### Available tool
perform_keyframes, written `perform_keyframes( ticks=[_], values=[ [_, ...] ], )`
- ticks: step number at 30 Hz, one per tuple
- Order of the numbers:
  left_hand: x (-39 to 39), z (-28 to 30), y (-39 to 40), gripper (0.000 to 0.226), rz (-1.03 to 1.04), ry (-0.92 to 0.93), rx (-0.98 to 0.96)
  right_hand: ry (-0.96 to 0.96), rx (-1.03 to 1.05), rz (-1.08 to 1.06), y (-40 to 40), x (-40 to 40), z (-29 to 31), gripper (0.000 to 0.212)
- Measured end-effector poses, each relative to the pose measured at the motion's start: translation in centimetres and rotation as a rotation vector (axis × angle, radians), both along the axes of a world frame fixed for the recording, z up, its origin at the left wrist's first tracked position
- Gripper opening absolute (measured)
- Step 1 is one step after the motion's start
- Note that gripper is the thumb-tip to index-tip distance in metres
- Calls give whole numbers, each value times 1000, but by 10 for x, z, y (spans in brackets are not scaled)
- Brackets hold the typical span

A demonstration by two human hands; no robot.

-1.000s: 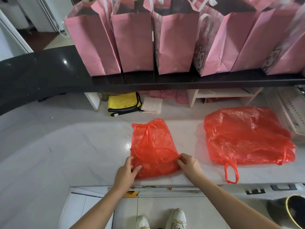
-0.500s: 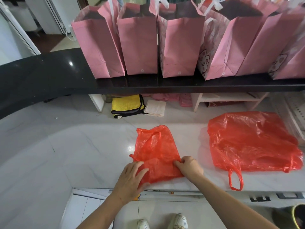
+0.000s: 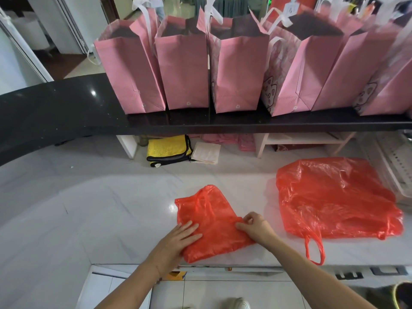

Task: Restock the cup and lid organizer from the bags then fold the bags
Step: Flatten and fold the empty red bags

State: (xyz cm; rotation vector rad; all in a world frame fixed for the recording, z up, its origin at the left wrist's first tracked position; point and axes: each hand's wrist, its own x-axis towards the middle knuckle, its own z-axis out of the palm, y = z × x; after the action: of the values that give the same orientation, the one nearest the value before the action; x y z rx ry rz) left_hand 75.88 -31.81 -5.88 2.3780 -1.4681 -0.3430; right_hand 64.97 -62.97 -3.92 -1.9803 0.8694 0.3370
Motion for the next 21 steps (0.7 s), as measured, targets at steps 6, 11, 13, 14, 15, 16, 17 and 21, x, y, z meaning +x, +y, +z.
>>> perform_keyframes(
  ticks=[6, 11, 13, 14, 15, 16, 17, 21],
  values=[
    [-10, 10, -3, 36, 447, 552, -100, -448, -11, 238, -8, -28, 25, 60],
    [-4, 3, -3, 36, 629, 749, -250, -381, -184, 500, -15, -31, 21, 91],
    [-4, 4, -2, 27, 647, 772, -271, -415, -135, 448, -12, -25, 21, 74],
    [-3, 7, -3, 25, 662, 771, -277, -449, -108, 416, -11, -21, 22, 62],
    [-2, 8, -3, 23, 680, 777, -290, -482, -93, 399, -8, -18, 25, 54],
    [-2, 11, -4, 21, 697, 777, -297, -498, -79, 384, -6, -14, 26, 49],
    [-2, 12, -5, 20, 703, 778, -310, -504, -61, 373, -2, -11, 29, 42],
    [-2, 18, -9, 19, 774, 758, -387, -486, -5, 232, 13, 0, 32, 16]
  ],
)
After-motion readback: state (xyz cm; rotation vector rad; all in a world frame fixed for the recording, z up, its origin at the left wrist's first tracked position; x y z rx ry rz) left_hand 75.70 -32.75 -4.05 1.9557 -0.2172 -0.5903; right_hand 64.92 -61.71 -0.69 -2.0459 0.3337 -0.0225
